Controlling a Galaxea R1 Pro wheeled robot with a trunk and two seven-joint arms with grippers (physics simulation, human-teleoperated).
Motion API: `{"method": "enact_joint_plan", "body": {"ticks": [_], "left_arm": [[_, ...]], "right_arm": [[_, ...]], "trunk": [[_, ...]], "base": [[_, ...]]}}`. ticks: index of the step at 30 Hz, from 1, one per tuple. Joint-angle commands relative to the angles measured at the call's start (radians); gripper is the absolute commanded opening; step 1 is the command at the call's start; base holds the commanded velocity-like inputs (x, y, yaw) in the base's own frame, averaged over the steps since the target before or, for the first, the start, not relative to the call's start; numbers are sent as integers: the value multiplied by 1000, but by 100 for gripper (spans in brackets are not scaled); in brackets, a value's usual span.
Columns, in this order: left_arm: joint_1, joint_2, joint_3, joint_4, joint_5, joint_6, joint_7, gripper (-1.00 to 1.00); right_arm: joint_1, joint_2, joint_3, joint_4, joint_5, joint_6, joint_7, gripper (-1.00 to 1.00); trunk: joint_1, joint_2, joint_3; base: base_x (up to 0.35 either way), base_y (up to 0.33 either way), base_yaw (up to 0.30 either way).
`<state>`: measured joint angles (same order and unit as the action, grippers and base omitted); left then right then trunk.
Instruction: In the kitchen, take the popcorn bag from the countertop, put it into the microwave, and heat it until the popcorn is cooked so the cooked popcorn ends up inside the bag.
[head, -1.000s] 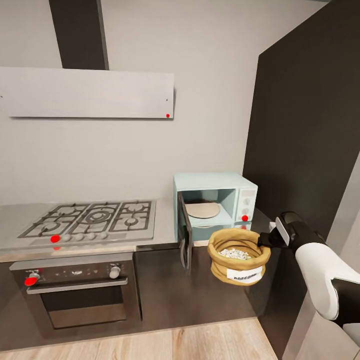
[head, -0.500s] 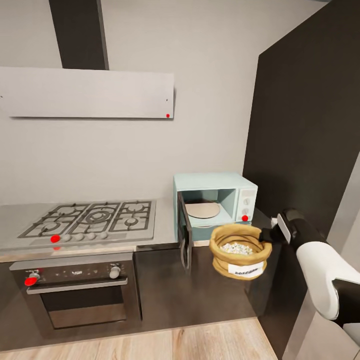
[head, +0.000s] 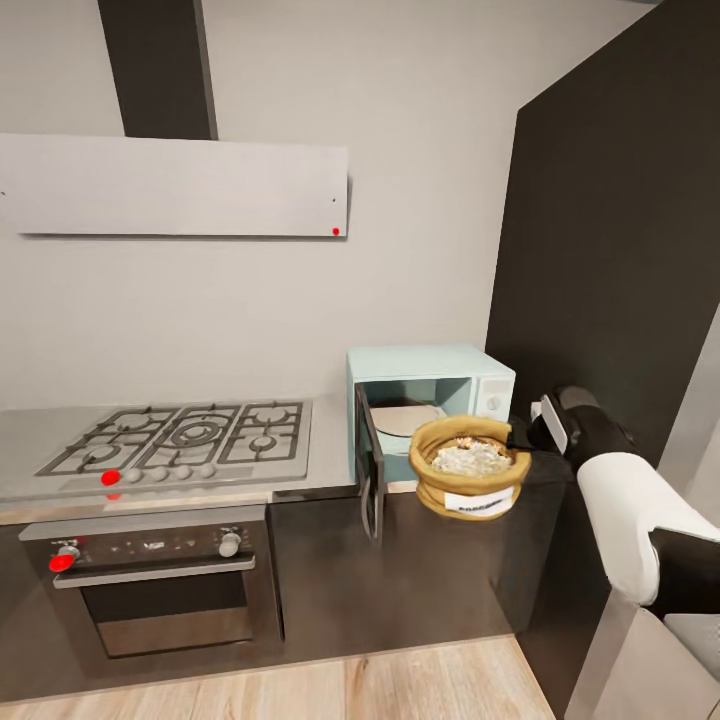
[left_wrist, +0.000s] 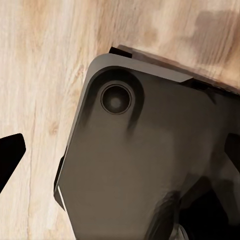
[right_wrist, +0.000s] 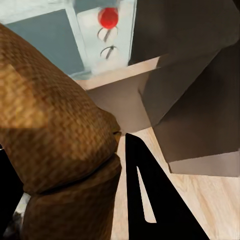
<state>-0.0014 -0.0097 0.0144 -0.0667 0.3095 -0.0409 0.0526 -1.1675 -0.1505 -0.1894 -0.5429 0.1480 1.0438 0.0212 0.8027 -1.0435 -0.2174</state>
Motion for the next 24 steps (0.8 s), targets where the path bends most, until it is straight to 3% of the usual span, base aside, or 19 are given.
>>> {"method": "enact_joint_plan", "body": {"ticks": [1, 5, 10, 13, 24], "left_arm": [[0, -1, 1, -1, 3, -2, 3, 100], [0, 0, 1, -1, 3, -2, 3, 100], [0, 0, 1, -1, 3, -2, 3, 100], [0, -1, 1, -1, 3, -2, 3, 100], [0, -1, 1, -1, 3, -2, 3, 100]], "right_arm": [[-7, 2, -4, 0, 6, 3, -4, -100], [-41, 3, -4, 26, 5, 3, -14, -100], [-147, 2, -5, 128, 6, 3, -29, -100], [-175, 4, -8, 145, 4, 3, -34, -100], [-184, 9, -14, 169, 2, 3, -35, -100]], "trunk": [[0, -1, -1], [0, -1, -1], [0, -1, -1], [0, -1, -1], [0, -1, -1]], "base": [[0, 0, 0], [0, 0, 0], [0, 0, 0], [0, 0, 0], [0, 0, 0]]}}
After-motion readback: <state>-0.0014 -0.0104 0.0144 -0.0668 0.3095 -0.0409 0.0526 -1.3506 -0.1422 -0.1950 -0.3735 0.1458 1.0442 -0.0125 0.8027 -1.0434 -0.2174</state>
